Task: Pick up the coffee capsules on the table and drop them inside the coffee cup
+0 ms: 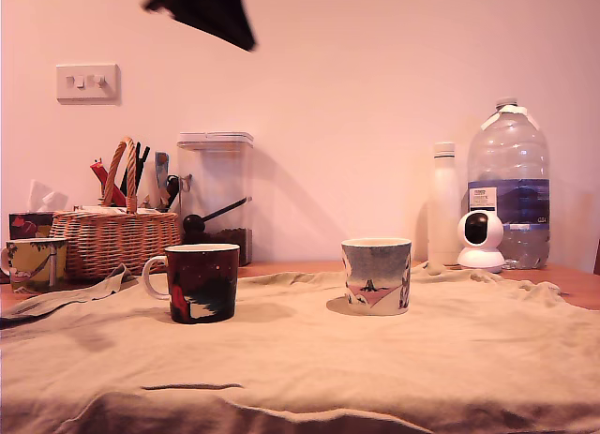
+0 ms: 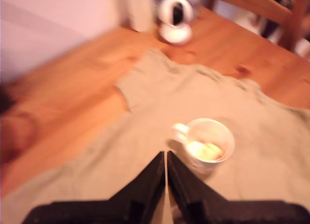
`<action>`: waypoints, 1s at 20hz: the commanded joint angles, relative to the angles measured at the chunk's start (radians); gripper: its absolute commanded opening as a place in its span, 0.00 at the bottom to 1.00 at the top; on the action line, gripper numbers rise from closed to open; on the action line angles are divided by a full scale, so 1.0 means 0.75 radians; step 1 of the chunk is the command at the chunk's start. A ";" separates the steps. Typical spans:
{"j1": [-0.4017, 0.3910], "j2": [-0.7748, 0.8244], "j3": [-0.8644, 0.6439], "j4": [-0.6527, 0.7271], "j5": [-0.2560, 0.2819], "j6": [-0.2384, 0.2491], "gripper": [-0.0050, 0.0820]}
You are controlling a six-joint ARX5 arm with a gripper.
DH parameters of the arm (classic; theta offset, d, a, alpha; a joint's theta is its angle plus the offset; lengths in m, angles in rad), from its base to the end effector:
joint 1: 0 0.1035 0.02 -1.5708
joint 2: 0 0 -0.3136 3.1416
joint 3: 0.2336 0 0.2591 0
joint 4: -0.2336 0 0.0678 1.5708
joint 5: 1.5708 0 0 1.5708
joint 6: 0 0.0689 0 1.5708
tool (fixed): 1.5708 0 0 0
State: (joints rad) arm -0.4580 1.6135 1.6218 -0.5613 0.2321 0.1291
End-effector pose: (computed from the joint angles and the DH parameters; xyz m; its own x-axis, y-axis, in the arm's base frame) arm 0.3515 -0.1909 0.4081 0.6411 -0.5725 -0.5112 0.6615 0.7499 -0.0103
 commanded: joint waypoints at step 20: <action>0.421 -0.677 -1.346 0.753 -0.044 -0.305 0.03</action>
State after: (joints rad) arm -0.1474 1.1385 0.6521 -0.0181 0.1997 -0.0875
